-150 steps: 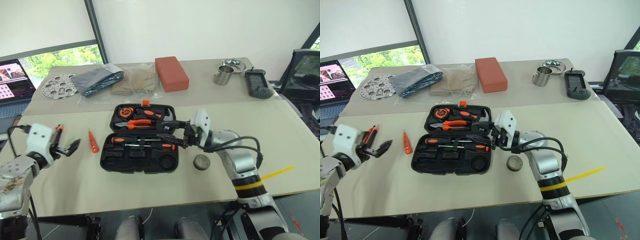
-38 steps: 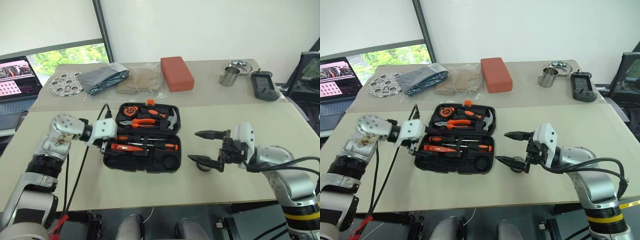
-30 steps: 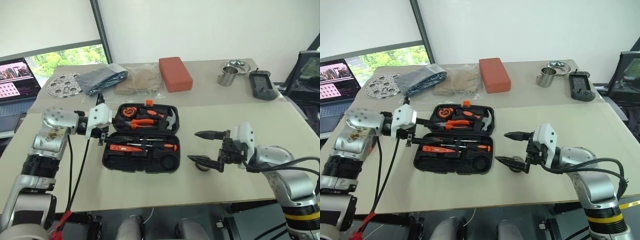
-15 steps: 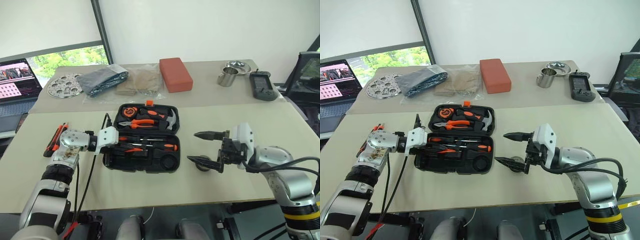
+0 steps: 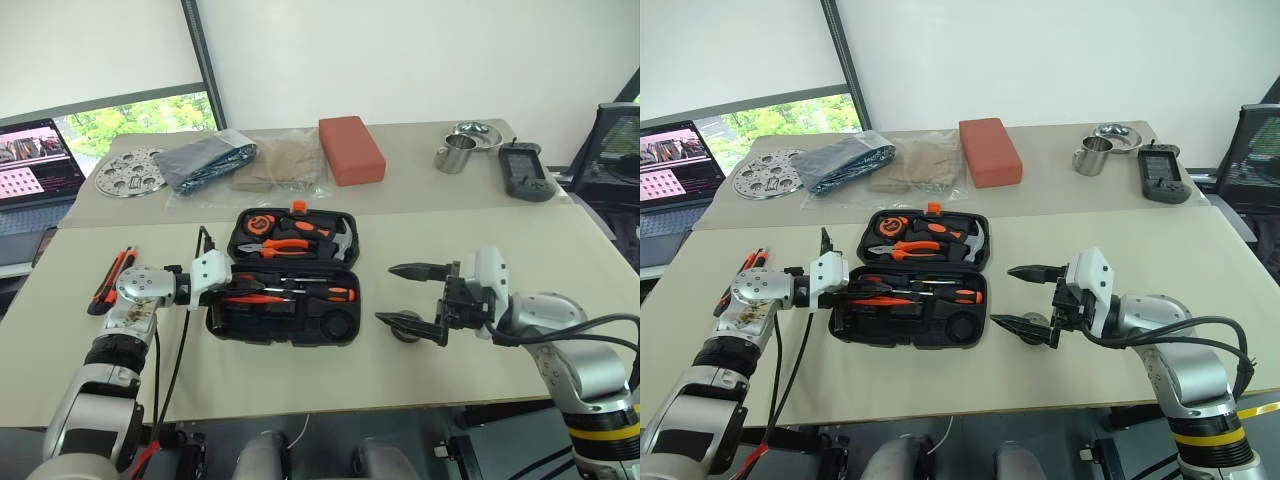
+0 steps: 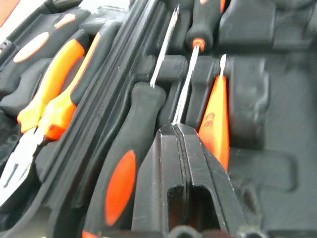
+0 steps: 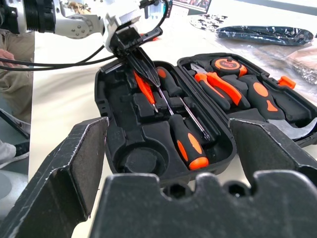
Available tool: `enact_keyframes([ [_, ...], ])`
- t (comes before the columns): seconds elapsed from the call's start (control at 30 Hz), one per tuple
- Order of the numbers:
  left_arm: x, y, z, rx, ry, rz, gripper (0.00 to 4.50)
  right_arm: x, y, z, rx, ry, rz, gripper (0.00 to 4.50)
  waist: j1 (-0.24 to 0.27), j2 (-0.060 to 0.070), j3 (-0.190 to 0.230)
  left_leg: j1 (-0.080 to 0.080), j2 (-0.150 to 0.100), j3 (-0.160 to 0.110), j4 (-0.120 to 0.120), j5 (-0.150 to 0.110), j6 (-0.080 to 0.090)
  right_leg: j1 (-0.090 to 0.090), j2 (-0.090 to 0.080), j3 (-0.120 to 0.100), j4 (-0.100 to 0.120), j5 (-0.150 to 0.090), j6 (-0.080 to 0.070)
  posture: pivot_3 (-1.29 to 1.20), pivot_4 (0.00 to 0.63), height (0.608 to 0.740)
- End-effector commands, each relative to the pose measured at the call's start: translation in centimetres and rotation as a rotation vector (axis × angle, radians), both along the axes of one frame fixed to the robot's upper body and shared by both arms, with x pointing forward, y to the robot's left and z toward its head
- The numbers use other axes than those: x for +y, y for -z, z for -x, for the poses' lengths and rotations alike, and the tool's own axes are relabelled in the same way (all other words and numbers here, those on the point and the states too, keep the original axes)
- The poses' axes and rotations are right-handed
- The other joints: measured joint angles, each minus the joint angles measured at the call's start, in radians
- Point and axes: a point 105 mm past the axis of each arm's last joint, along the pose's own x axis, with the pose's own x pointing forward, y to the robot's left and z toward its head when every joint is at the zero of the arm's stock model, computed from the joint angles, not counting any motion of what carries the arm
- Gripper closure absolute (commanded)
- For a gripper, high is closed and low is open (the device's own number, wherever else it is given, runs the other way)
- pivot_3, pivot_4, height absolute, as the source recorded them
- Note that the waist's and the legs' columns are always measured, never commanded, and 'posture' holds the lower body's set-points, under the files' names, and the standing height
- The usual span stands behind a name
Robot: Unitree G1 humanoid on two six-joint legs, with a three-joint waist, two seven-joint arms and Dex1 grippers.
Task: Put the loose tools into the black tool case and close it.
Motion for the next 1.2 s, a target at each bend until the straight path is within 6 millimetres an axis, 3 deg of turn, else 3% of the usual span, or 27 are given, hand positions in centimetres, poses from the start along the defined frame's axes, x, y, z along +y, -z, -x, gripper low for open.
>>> enact_keyframes([
  [0.03, 1.5, -4.4, 0.2, -0.082, -0.100, 0.080, 4.49, 0.3, -1.1, 0.0, -0.045, -0.029, -0.014, 0.00, -0.001, 0.000, 0.000, 0.000, 0.000, 0.000, 0.000, 0.000, 0.000, 0.000, 0.001, 0.001, 0.000, 0.000, 0.000, 0.00, 0.150, 0.740],
  [0.13, 2.7, -5.1, 0.8, -0.079, -0.176, 0.096, 4.49, 0.5, -1.0, -0.1, -0.044, -0.042, -0.012, 0.00, -0.003, 0.000, 0.000, 0.003, 0.000, 0.000, -0.001, 0.000, 0.000, 0.001, 0.001, 0.003, 0.000, 0.000, 0.000, 0.00, 0.150, 0.740],
  [0.17, 3.3, -5.3, 0.9, -0.077, -0.217, 0.108, 4.24, 0.5, -1.0, -0.1, -0.045, -0.046, -0.011, 0.00, -0.002, 0.000, 0.000, 0.003, 0.000, 0.001, -0.001, 0.000, 0.000, 0.001, 0.001, 0.004, 0.000, 0.000, 0.000, 0.00, 0.150, 0.740],
  [0.23, 6.7, -5.7, 0.5, -0.100, -0.422, 0.127, 3.74, 0.7, -1.2, -0.1, -0.045, -0.055, -0.021, 0.00, -0.001, -0.001, 0.001, 0.003, 0.000, 0.001, -0.001, 0.000, 0.000, 0.001, 0.001, 0.004, 0.000, 0.000, 0.000, 0.00, 0.150, 0.740],
  [0.37, 15.0, -5.9, 0.0, -0.180, -0.941, 0.136, 2.25, 1.0, -1.4, -0.2, -0.046, -0.071, -0.033, 0.00, -0.001, -0.004, 0.003, 0.003, 0.001, 0.000, -0.001, 0.000, 0.000, 0.001, 0.001, 0.003, 0.000, 0.000, 0.000, 0.00, 0.150, 0.740],
  [0.5, 19.5, -4.2, 1.1, -0.147, -1.203, 0.070, 0.78, 1.4, -1.8, -0.3, -0.048, -0.094, -0.049, 0.00, 0.002, -0.005, 0.003, 0.003, 0.000, 0.000, -0.002, 0.000, 0.000, 0.001, 0.000, 0.004, 0.000, 0.000, 0.000, 0.00, 0.150, 0.740],
  [0.6, 20.6, -1.8, 1.7, -0.064, -1.241, -0.003, 0.03, 1.6, -2.1, -0.6, -0.058, -0.109, -0.058, 0.00, 0.005, -0.005, 0.003, 0.003, 0.000, 0.000, -0.002, 0.000, 0.000, 0.001, -0.001, 0.003, 0.000, 0.000, 0.000, 0.00, 0.150, 0.740],
  [0.83, 22.6, 0.5, 1.5, -0.017, -1.294, -0.106, 0.03, 1.8, -2.7, -0.9, -0.077, -0.113, -0.084, 0.00, 0.013, -0.006, 0.003, 0.003, 0.000, 0.001, -0.002, 0.000, 0.000, 0.000, -0.001, 0.002, 0.000, 0.000, 0.000, 0.00, 0.150, 0.740],
  [0.97, 22.7, 2.2, 1.4, 0.066, -1.268, -0.156, 0.03, 1.8, -2.6, -0.7, -0.077, -0.110, -0.083, 0.00, 0.012, -0.007, 0.003, 0.003, 0.000, 0.001, -0.003, 0.000, 0.000, 0.000, -0.001, 0.002, 0.000, 0.000, -0.001, 0.00, 0.150, 0.740],
  [1.2, 21.6, 5.4, 1.2, 0.358, -1.264, 0.032, 0.03, 1.9, -2.7, -0.8, -0.086, -0.108, -0.086, 0.00, 0.022, -0.004, 0.002, 0.003, -0.001, 0.002, -0.002, 0.000, 0.000, 0.000, -0.001, 0.002, 0.001, 0.000, 0.000, 0.00, 0.150, 0.740],
])
